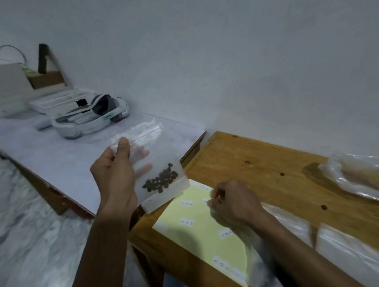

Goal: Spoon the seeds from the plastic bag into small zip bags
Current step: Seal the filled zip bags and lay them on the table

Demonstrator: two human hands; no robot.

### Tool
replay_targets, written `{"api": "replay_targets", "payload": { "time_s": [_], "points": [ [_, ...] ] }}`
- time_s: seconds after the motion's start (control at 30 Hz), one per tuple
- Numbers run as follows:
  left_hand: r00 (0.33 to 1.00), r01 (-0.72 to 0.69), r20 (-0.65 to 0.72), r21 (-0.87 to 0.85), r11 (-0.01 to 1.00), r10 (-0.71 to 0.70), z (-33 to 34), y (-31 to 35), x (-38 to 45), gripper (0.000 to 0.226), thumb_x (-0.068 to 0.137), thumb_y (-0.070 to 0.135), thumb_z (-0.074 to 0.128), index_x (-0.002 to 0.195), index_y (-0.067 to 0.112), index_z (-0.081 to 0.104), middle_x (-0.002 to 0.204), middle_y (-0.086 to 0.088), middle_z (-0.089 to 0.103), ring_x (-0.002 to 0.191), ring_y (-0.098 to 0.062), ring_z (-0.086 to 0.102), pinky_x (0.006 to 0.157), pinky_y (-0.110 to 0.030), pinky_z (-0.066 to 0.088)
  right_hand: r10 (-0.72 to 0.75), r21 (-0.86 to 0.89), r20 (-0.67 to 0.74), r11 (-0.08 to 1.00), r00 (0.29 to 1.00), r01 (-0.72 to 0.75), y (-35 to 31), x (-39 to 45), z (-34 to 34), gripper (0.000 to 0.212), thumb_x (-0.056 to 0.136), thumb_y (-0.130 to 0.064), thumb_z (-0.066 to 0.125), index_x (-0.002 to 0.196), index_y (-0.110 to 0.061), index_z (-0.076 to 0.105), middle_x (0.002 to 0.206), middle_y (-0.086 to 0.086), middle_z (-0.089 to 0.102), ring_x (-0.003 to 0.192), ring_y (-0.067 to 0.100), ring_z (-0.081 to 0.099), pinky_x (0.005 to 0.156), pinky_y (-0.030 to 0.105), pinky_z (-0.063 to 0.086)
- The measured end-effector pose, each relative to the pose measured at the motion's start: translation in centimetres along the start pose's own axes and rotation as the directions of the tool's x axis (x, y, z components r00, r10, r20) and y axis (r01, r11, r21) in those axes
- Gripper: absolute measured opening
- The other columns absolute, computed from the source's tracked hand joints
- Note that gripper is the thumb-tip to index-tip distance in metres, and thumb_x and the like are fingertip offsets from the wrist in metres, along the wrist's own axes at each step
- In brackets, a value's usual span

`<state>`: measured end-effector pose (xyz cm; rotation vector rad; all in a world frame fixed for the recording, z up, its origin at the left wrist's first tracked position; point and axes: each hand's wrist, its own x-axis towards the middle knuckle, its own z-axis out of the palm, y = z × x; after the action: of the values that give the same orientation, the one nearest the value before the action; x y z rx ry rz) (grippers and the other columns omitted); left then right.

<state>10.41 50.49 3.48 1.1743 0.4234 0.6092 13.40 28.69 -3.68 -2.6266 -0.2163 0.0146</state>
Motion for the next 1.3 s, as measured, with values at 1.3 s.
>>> {"api": "replay_targets", "payload": {
  "time_s": [1.3],
  "points": [
    [0.988,0.102,0.099,0.145,0.984,-0.117,1.5,-3.2,0.3,0.024,0.100,0.035,0.059,0.096,0.015,0.073,0.084,-0.002,0.079,0.078,-0.021,0.077,0.086,-0.055,0.060,-0.179,0.416,0.221,0.906,0.959,0.073,0.4,2.3,-0.8,0.011,0.100,-0.011,0.054,0.092,-0.007,0.060,0.072,0.007,0.063,0.056,0.012,0.057,0.050,0.032,0.049]
  ]
}}
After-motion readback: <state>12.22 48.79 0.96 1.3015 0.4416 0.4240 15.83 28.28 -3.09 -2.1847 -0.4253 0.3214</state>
